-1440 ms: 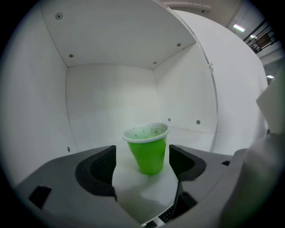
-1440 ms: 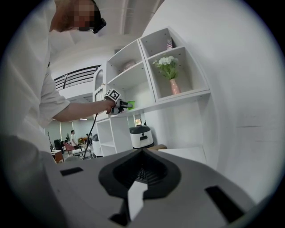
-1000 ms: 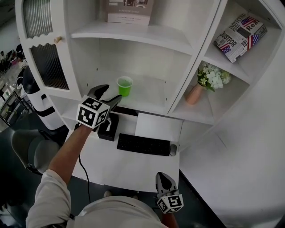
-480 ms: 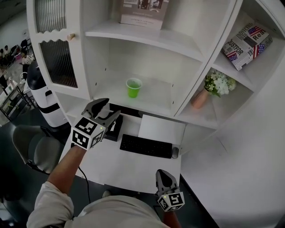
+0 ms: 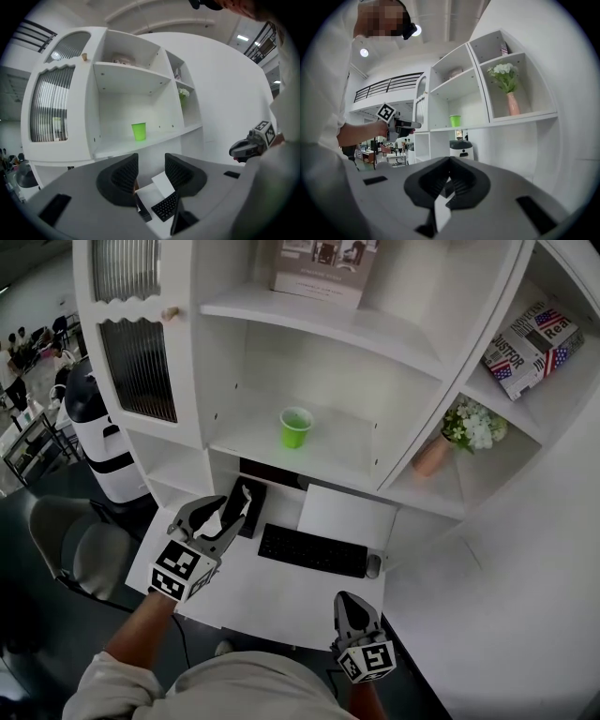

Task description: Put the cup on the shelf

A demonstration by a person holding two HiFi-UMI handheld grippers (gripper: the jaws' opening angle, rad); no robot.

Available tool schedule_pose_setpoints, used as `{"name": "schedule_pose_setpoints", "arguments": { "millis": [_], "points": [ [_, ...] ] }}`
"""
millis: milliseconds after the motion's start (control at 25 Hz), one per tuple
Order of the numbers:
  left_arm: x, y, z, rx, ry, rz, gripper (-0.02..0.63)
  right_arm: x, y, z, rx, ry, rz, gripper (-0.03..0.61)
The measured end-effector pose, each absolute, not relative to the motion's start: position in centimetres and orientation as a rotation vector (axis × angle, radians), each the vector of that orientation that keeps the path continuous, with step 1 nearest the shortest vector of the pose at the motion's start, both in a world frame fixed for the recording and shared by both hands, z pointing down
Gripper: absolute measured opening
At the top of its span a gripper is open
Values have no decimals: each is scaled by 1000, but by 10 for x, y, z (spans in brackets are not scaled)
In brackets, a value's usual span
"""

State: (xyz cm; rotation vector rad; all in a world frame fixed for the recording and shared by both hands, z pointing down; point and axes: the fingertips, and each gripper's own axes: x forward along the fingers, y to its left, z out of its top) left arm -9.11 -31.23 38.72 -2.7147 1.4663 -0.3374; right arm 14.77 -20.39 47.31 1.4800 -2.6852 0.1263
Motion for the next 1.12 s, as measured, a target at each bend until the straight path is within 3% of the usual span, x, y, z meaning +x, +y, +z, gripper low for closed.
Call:
{"name": "schedule_pose_setpoints", "arguments": {
  "millis": [1120],
  "points": [
    [-101, -243, 478, -2829, 1479, -365, 47, 126, -201, 451, 1414, -2719, 52, 3]
  ]
}}
